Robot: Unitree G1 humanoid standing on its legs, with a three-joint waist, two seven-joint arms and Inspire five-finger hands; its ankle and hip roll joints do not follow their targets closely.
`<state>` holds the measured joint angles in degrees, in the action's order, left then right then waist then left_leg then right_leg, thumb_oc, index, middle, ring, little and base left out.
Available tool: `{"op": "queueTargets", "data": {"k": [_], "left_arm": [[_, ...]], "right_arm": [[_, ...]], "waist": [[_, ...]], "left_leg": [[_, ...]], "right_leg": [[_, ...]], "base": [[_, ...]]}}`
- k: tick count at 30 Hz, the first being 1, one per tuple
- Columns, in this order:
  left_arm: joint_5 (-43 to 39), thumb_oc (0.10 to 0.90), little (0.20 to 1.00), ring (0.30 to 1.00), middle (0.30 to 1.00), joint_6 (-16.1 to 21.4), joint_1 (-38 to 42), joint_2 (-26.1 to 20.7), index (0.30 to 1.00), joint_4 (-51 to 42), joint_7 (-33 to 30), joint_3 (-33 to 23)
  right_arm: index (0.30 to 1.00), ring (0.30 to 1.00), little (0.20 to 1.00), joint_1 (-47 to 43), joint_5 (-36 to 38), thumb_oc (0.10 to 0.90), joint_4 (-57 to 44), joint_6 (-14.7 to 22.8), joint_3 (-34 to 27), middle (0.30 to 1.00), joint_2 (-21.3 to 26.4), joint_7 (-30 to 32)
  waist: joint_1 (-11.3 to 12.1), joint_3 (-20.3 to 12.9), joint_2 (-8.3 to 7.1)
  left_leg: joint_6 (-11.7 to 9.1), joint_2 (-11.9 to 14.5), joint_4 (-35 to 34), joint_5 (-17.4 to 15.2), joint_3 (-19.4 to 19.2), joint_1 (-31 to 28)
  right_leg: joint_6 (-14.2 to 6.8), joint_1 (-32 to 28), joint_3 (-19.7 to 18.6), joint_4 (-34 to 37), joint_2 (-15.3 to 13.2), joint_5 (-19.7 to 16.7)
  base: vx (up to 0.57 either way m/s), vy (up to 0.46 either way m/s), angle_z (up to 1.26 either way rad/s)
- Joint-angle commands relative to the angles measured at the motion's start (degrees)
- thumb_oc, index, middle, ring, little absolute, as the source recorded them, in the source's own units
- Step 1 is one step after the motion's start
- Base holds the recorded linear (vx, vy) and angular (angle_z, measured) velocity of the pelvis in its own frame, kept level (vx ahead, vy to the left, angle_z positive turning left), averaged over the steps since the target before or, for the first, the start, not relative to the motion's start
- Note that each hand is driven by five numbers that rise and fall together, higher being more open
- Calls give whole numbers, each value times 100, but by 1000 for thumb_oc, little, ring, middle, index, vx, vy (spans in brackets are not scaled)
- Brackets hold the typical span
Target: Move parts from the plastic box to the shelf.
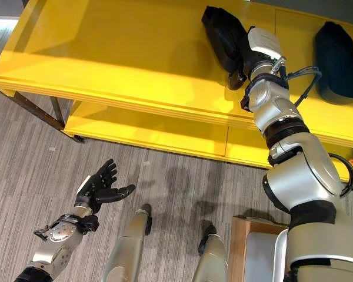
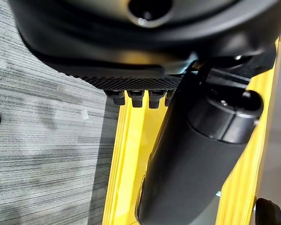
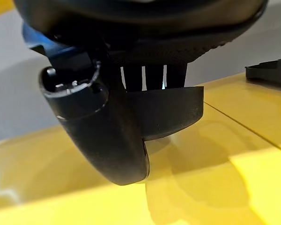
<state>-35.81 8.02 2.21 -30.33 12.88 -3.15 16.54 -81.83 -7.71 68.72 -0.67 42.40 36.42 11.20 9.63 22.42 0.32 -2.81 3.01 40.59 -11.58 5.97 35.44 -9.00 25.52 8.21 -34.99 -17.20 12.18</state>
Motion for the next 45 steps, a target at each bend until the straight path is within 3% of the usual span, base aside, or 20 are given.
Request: {"op": "queueTargets", "data": {"k": [1, 23, 24, 25, 26, 45], "left_arm": [[-237, 900, 1000, 1000, 1000, 572, 201, -298, 1000, -476, 16, 87], [-277, 900, 1000, 1000, 1000, 550, 252, -317, 1000, -510, -53, 144], [-275, 900, 1000, 1000, 1000, 554, 253, -313, 1000, -501, -51, 139], [-268, 900, 1000, 1000, 1000, 555, 259, -313, 1000, -502, -51, 133], [-269, 900, 1000, 1000, 1000, 551, 270, -318, 1000, -499, -44, 129], [-269, 900, 1000, 1000, 1000, 601, 269, -347, 1000, -464, -66, -34]], "right_arm": [[300, 300, 300, -1348, 410, 400, 124, 152, -26, 300, 138, 596], [300, 300, 300, -1259, 607, 400, 179, 93, -56, 300, -67, 517], [514, 514, 514, -1229, 688, 553, 164, 115, -84, 514, -83, 475], [855, 855, 855, -1204, 779, 796, 157, 131, -120, 855, -101, 431], [1000, 1000, 1000, -1204, 818, 900, 167, 110, -81, 1000, -127, 341], [1000, 1000, 1000, -1037, 1125, 900, -51, 277, -77, 1000, -232, 104]], "waist": [[108, -340, -43], [207, -303, -27], [211, -299, -28], [215, -292, -30], [220, -285, -36], [214, -273, -84]], "left_leg": [[-24, 141, 202, -319, 271, 152], [1, 79, 238, -350, 340, 246], [0, 79, 229, -349, 340, 243], [-1, 79, 231, -348, 339, 245], [-3, 77, 232, -348, 341, 245], [-26, 121, 309, -405, 343, 200]], "right_leg": [[277, -299, 16, -292, 130, 402], [284, -379, 114, -233, 141, 442], [284, -381, 117, -233, 141, 441], [286, -386, 120, -230, 142, 442], [291, -388, 123, -232, 141, 449], [319, -383, 123, -354, 145, 532]], "base": [[8, 8, 14], [1, 1, 1], [0, 0, 0], [0, 0, 0], [0, 0, 0], [0, 0, 0]]}}
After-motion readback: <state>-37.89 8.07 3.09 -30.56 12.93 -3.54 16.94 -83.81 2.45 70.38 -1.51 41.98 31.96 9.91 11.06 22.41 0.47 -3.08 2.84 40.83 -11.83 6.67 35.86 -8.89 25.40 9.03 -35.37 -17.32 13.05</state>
